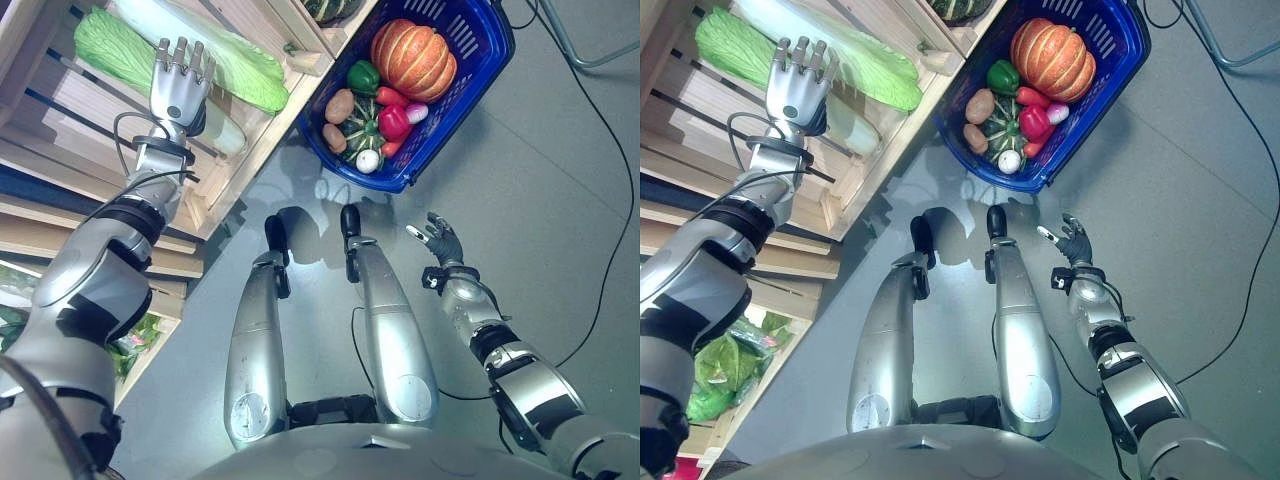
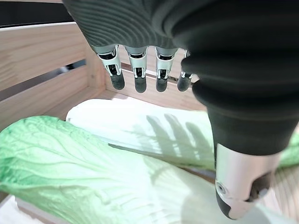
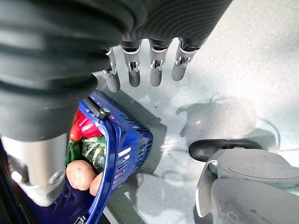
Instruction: Pick up fruits and vegetables into the basket
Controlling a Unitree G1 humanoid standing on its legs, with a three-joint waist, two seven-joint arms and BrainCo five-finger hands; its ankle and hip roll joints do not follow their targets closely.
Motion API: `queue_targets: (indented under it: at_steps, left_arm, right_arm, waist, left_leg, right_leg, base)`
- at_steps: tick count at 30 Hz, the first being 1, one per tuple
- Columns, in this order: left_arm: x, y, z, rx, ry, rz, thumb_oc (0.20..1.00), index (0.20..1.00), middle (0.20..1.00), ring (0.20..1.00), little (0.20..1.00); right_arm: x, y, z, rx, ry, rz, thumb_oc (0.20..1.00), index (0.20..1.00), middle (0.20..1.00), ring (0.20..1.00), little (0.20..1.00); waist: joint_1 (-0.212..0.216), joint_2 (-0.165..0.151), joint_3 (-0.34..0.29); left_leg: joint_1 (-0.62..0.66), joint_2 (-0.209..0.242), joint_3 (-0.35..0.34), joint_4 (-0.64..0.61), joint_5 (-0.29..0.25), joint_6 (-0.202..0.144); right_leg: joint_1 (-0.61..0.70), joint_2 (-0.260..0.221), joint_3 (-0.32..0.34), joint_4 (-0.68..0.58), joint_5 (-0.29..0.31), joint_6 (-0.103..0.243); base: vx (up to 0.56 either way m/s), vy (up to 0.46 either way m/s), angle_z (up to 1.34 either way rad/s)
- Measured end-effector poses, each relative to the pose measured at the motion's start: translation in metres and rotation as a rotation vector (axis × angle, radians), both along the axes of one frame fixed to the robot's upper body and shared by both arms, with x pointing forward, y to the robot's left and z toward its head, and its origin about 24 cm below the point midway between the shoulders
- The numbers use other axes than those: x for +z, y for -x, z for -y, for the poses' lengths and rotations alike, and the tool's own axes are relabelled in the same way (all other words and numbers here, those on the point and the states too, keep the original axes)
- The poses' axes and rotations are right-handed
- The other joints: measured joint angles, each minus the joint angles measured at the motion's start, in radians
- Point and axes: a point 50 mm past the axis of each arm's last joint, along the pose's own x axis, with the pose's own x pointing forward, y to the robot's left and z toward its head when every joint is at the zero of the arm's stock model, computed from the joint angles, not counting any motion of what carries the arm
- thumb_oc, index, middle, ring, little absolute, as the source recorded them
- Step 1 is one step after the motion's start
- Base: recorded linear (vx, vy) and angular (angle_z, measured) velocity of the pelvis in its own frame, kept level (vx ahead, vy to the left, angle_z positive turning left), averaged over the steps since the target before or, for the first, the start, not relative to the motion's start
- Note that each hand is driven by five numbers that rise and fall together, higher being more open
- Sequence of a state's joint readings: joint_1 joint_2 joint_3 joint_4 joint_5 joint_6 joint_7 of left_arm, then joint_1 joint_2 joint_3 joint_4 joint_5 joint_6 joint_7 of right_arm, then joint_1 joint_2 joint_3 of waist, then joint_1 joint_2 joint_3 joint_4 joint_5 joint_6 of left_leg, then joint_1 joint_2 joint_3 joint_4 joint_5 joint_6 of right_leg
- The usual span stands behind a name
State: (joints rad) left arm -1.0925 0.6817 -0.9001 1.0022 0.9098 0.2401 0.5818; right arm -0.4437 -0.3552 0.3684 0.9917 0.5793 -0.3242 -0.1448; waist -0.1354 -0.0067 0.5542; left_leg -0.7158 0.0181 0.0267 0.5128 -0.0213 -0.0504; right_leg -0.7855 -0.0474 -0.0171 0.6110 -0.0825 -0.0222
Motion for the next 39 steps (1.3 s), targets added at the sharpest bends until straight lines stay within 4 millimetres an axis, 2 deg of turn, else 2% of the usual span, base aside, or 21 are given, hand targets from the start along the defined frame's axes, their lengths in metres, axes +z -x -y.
queue_targets:
  at_steps: [6, 14, 26, 39]
  left_arm:
    - [0.009, 0.002, -0.003, -0.018, -0.047, 0.019, 1.0, 1.0, 1.0, 1.0, 1.0]
    - [0.039, 0.015, -0.003, -0.144, -0.167, 0.084, 1.0, 1.0, 1.0, 1.0, 1.0]
    - [0.024, 0.014, -0.001, -0.164, -0.253, -0.059, 1.0, 1.0, 1.0, 1.0, 1.0]
    - [0.011, 0.01, -0.011, -0.07, -0.253, -0.163, 1.0, 1.0, 1.0, 1.0, 1.0]
  right_arm:
    - [0.0, 0.002, 0.003, -0.002, 0.005, 0.003, 1.0, 1.0, 1.0, 1.0, 1.0]
    - [-0.004, 0.01, 0.004, 0.002, -0.002, 0.002, 1.0, 1.0, 1.0, 1.0, 1.0]
    - [-0.002, 0.01, 0.005, -0.008, -0.013, 0.014, 1.0, 1.0, 1.0, 1.0, 1.0]
    - [-0.001, 0.009, 0.004, -0.013, -0.013, 0.022, 1.0, 1.0, 1.0, 1.0, 1.0]
  waist:
    - [0.002, 0.0, 0.0]
    - [0.023, 0.0, 0.0]
    - [0.037, 0.0, 0.0]
    - [0.029, 0.0, 0.0]
  left_leg:
    - [-0.018, 0.0, 0.002, 0.0, -0.001, 0.0]
    - [-0.014, -0.002, -0.004, -0.01, 0.004, -0.001]
    - [-0.025, -0.003, -0.003, -0.011, 0.004, -0.001]
    - [-0.065, -0.002, -0.002, 0.009, 0.006, 0.003]
  right_leg:
    - [-0.018, -0.005, -0.001, 0.0, -0.001, 0.004]
    - [-0.013, -0.011, -0.017, 0.002, -0.009, 0.0]
    - [-0.018, -0.016, -0.026, 0.005, -0.016, 0.002]
    - [-0.056, -0.024, -0.033, 0.026, -0.025, 0.0]
  base:
    - [0.02, -0.004, 0.0]
    - [0.01, -0.016, 0.04]
    - [0.01, -0.008, 0.03]
    - [0.0, 0.002, 0.01]
